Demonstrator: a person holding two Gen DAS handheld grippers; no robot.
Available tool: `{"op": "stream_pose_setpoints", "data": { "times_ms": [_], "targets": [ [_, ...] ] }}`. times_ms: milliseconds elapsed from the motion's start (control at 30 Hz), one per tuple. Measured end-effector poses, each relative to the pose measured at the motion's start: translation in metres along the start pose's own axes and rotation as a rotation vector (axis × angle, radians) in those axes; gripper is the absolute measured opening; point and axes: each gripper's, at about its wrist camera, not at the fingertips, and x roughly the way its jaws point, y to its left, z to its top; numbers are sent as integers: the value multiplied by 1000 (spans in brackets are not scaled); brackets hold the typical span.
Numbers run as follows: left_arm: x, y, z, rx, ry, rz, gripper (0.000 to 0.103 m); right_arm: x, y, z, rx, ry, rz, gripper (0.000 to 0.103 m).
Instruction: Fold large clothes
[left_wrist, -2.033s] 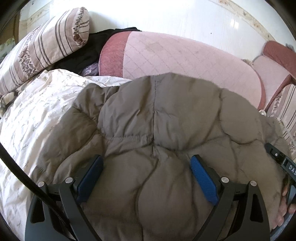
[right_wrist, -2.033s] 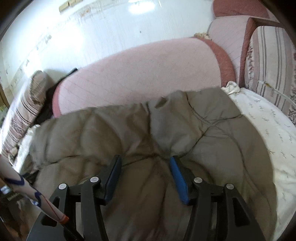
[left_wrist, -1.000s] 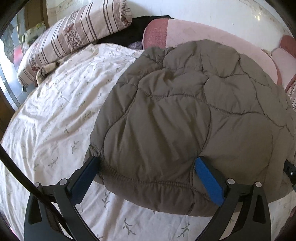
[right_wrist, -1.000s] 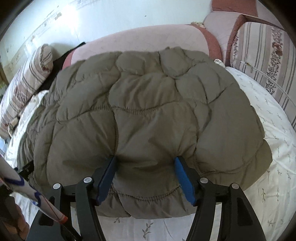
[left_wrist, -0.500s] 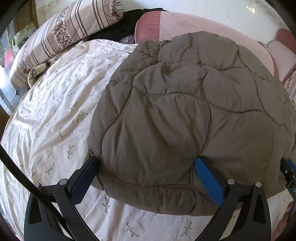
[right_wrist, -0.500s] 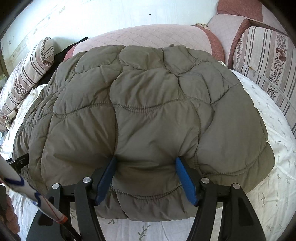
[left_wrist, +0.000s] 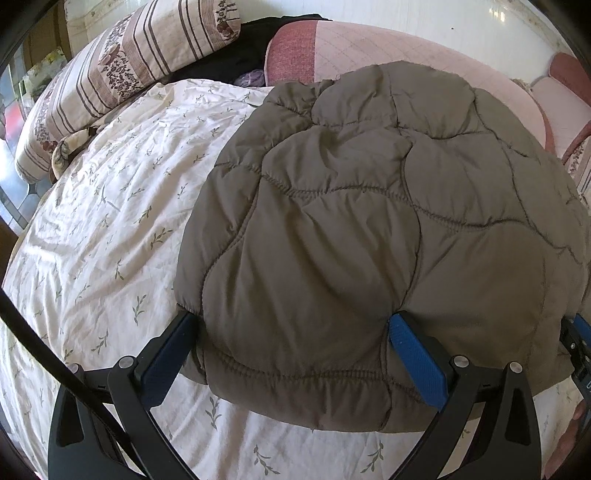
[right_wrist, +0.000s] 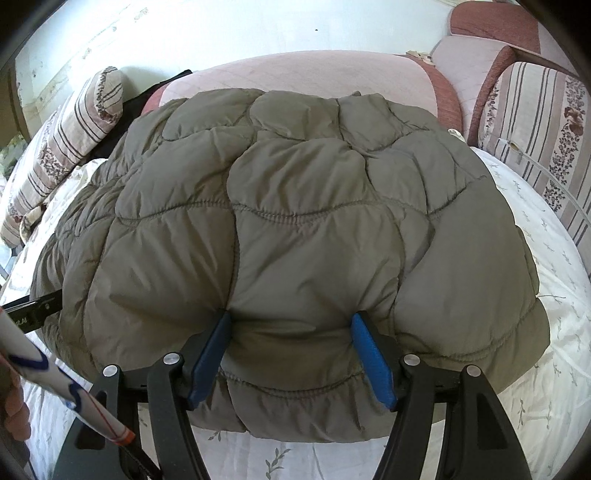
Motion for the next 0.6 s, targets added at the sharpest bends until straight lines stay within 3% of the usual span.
{"op": "stream_pose_setpoints", "data": {
  "times_ms": [233, 333, 433, 600],
  "targets": [
    [-25, 31, 7, -76, -68, -46, 103, -29, -32, 7, 70, -58, 20, 72],
    [-16, 47, 6, -118, -31, -46, 103, -40, -58, 10, 149, -89, 10, 72],
    [-2, 53, 3, -145, 18, -65, 103, -36, -75, 8, 197, -56, 15, 72],
    [4, 48, 2, -147, 36, -78, 103, -26, -72, 2, 162, -22, -3, 72]
  ]
}}
